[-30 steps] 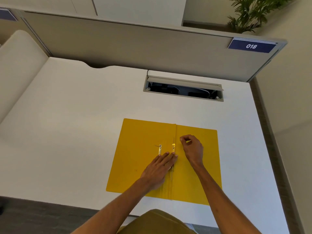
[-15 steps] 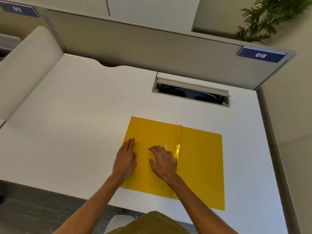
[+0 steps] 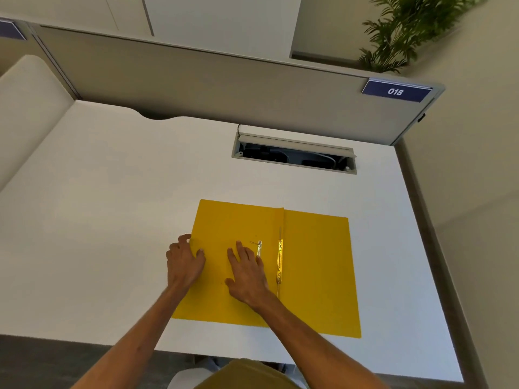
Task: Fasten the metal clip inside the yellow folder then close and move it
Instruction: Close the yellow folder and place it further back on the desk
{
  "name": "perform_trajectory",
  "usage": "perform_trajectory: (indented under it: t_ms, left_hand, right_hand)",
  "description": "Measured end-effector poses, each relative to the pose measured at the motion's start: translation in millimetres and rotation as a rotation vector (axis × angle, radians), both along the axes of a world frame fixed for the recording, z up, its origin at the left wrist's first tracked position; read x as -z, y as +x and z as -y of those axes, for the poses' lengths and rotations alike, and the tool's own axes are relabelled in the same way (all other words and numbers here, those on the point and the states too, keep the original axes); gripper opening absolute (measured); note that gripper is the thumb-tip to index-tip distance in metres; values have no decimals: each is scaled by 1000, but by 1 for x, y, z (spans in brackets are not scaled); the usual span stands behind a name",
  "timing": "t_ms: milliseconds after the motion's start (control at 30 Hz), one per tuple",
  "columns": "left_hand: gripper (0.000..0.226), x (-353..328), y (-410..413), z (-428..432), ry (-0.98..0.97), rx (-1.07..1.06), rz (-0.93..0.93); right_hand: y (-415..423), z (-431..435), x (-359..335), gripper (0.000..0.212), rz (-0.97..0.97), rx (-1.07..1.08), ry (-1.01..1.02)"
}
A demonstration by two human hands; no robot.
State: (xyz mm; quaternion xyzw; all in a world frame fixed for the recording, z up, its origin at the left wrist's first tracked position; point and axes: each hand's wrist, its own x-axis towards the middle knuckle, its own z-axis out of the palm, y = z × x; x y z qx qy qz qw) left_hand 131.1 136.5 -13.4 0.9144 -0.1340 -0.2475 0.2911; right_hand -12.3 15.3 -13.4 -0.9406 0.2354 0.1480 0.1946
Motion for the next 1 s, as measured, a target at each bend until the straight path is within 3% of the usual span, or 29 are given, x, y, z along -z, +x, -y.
perform_trajectory:
  t_ms: [167, 300, 400, 600, 767, 900, 1000]
  left_hand:
    - [51, -15, 29, 3, -141, -252, -308]
    - [54, -33, 40, 2, -259, -297, -400]
    - [53, -62, 42, 3, -400, -292, -449]
    - [59, -126, -4, 39, -687, -134, -521]
    - [48, -134, -79, 97, -701, 160, -393]
    - [39, -106, -141, 127, -560, 443, -138]
    - [39, -73, -171, 138, -397, 624, -29]
  right_hand:
    - [3, 4, -5, 90, -3, 5, 68]
    - [3, 15, -17, 91, 57, 81, 283]
    - [1, 18, -40, 82, 221, 207, 437]
    - [-35, 31, -118, 45, 580, 528, 717]
    - [-92, 71, -175, 34, 670, 656, 706]
    - [-149, 113, -184, 22, 694, 770, 584]
    - [-188, 148, -160, 28, 611, 852, 422]
